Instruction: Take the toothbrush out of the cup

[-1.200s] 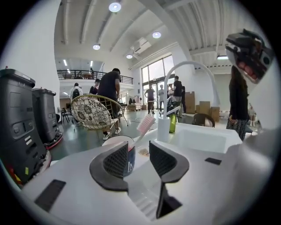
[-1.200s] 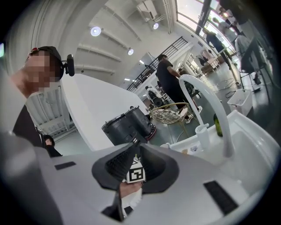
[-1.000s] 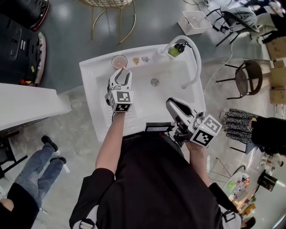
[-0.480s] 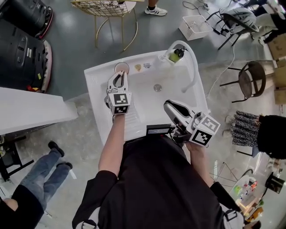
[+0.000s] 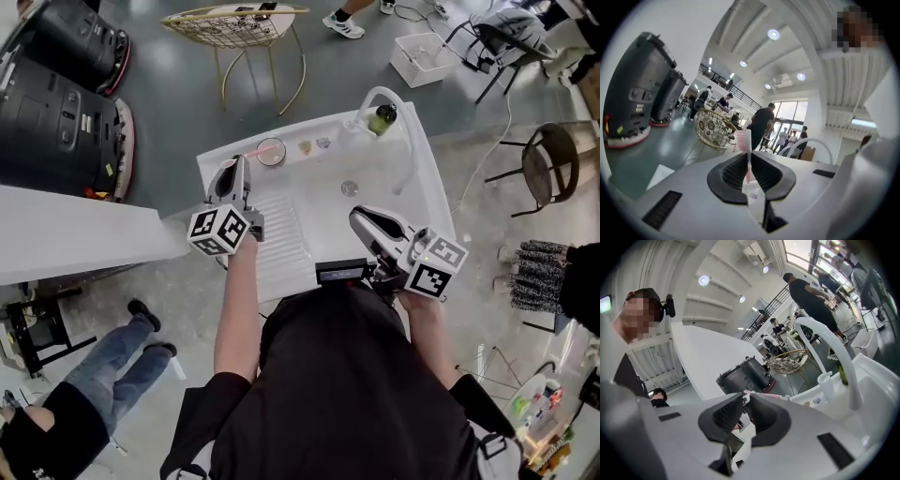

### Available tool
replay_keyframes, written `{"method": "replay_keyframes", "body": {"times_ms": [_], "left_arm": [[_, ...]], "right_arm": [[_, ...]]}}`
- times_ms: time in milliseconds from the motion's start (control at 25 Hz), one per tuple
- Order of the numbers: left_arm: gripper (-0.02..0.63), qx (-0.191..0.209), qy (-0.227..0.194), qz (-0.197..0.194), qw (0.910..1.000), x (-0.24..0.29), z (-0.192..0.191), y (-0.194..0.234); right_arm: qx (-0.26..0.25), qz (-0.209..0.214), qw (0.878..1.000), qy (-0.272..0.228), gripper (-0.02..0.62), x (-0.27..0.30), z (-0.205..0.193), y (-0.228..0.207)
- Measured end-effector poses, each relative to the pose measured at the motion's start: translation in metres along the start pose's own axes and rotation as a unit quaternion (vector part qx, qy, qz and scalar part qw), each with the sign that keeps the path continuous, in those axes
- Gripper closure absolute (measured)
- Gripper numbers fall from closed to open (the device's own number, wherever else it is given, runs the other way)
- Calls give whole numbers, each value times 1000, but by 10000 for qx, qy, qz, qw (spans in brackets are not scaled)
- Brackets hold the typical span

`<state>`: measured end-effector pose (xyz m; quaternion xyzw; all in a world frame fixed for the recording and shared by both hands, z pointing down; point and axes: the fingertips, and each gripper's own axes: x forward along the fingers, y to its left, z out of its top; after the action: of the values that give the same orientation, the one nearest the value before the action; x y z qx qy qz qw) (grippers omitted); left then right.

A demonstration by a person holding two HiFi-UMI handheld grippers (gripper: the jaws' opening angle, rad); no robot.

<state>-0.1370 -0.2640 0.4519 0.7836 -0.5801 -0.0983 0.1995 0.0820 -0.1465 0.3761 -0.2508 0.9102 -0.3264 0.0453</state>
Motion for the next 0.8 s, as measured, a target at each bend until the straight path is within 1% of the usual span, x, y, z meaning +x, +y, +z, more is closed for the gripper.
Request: {"method": "replay_keyframes", "body": {"times_ms": [80,120,280,360,520,680,760,800], "left_arm": [[577,-675,-114,-322,9971,-9,7,-12],[577,-932,-160,-472,9944,-15,10,-19],[577,-1606,-281,-1085,9806,-38,21,-55],[577,-1822,-321,-1362,9733,-51,25,-70],[577,-2132,-434,-1796,9594,-73,36,-91],[577,-2511,-652,-2106,9425,-90,48,-102],[577,-2660,-690,-2256,9346,-95,52,-109],[577,-2729,-683,-2344,9306,-96,53,-112]], "right_arm": [[24,67,10000,-37,561,1,2,0],[32,101,9999,-50,561,2,3,0],[51,212,9997,-99,560,6,6,0],[77,248,9996,-149,560,8,8,0],[126,354,9989,-298,561,9,12,2],[215,516,9974,-454,560,8,15,7],[243,566,9969,-485,559,9,16,9],[250,590,9968,-488,539,9,16,10]]}}
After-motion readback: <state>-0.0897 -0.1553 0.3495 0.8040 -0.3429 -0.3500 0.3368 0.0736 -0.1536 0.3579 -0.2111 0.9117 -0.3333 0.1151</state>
